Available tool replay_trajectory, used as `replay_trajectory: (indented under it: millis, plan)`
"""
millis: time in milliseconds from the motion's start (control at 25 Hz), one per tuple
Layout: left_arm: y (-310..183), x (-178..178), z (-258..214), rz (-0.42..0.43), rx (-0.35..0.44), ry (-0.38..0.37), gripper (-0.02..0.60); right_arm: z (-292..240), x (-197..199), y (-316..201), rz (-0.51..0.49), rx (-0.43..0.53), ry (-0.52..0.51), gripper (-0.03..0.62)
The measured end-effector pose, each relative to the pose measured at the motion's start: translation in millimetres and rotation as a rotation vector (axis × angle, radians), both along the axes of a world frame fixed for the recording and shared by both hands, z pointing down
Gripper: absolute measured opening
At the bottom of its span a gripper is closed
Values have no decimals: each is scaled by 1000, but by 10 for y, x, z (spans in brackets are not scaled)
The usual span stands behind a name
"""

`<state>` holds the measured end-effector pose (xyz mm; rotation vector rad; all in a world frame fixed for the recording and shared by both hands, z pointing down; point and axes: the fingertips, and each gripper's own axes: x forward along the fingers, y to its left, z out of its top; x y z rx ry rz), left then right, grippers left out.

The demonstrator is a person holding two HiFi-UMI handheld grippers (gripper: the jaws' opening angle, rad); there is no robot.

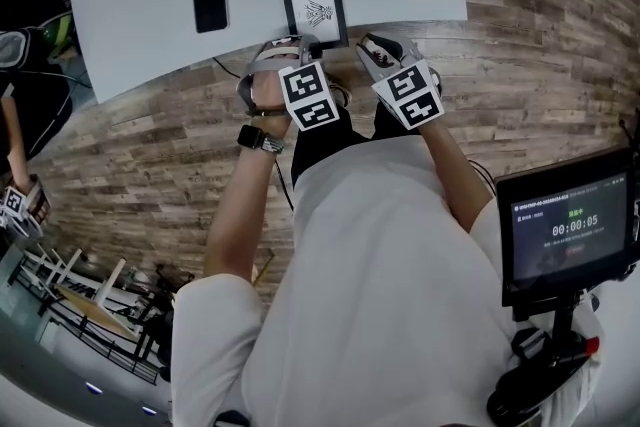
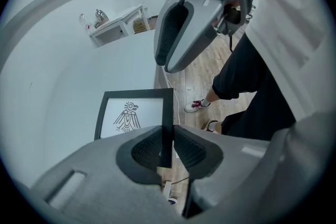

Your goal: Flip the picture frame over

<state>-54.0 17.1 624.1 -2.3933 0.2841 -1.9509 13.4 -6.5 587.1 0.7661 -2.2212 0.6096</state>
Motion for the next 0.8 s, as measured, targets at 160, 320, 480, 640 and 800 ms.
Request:
replay_trajectory:
  millis: [160, 320, 480, 640, 800]
  plan:
    - [23, 100, -105, -73, -34, 70, 74, -58, 96, -39, 19, 16, -5, 94]
    - [-55, 173, -272, -180, -65, 169, 74, -164, 211, -151, 60, 11, -32, 97]
    - [-160, 304, -511, -306, -126, 325, 74, -298, 346, -279, 96, 16, -54, 98]
    - [-325, 336, -660, -381, -147, 428, 74, -378, 389, -422, 121, 36, -57, 97]
    - [-485, 387, -825, -470, -167, 566, 74, -454, 428, -531, 143, 58, -59, 97]
